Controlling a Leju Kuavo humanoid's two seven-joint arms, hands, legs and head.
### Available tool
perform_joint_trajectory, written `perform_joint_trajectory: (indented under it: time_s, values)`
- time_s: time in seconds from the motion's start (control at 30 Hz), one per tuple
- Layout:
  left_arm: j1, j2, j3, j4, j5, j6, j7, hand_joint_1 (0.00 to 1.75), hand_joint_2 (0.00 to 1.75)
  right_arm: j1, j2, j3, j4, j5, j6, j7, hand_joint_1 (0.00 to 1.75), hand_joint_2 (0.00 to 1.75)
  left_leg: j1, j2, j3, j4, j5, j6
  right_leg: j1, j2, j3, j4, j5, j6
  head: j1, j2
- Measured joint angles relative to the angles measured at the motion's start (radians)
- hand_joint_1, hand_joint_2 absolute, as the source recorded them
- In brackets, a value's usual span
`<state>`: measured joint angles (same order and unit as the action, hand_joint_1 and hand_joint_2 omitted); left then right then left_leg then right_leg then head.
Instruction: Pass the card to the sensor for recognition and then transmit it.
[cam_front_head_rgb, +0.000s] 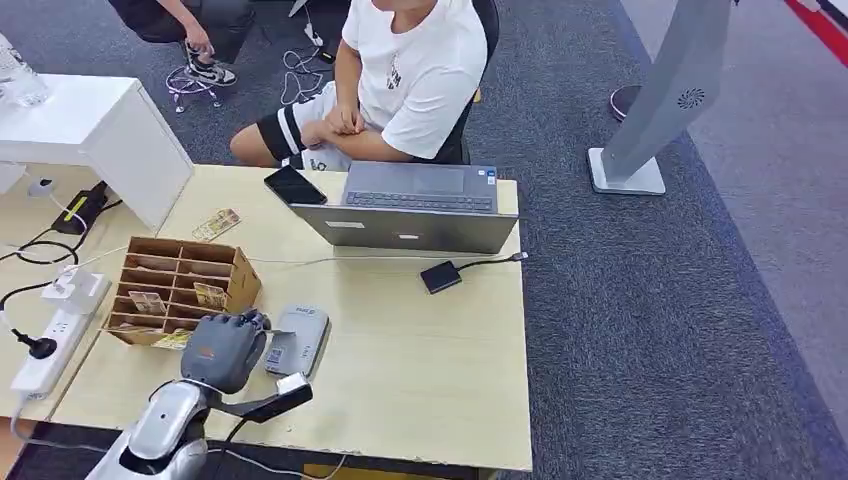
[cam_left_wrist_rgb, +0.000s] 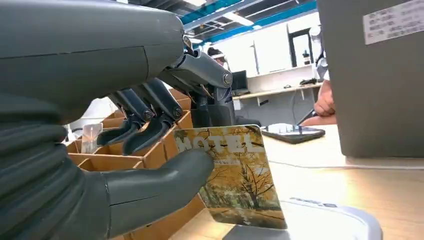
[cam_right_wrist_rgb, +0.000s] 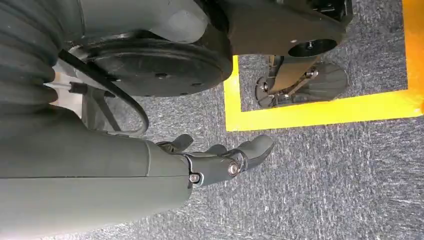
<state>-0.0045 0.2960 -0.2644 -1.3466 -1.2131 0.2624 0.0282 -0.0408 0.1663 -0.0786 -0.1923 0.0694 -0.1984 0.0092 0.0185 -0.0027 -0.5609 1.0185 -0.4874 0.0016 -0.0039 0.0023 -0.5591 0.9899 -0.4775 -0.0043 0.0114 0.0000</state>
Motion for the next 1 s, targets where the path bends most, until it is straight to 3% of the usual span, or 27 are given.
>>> perform_joint_trajectory:
  time_s: [0.73, 1.0]
  values:
    - [-0.034, -0.019, -0.054, 0.001, -0.008, 0.002, 0.004, 1.75, 1.75, 0.000, 0.002, 0.000, 0.000, 0.005, 0.010, 0.005, 0.00, 1.75, 0.000, 0.000, 0.000, 0.000, 0.000, 0.000, 0.000, 0.000, 0.000, 0.000, 0.000, 0.000, 0.000, 0.000]
    - [-0.034, -0.019, -0.051, -0.011, 0.019, 0.139, 0.001, 1.75, 1.75, -0.001, 0.002, 0.000, 0.000, 0.006, 0.010, 0.008, 0.00, 1.75, 0.000, 0.000, 0.000, 0.000, 0.000, 0.000, 0.000, 0.000, 0.000, 0.000, 0.000, 0.000, 0.000, 0.000]
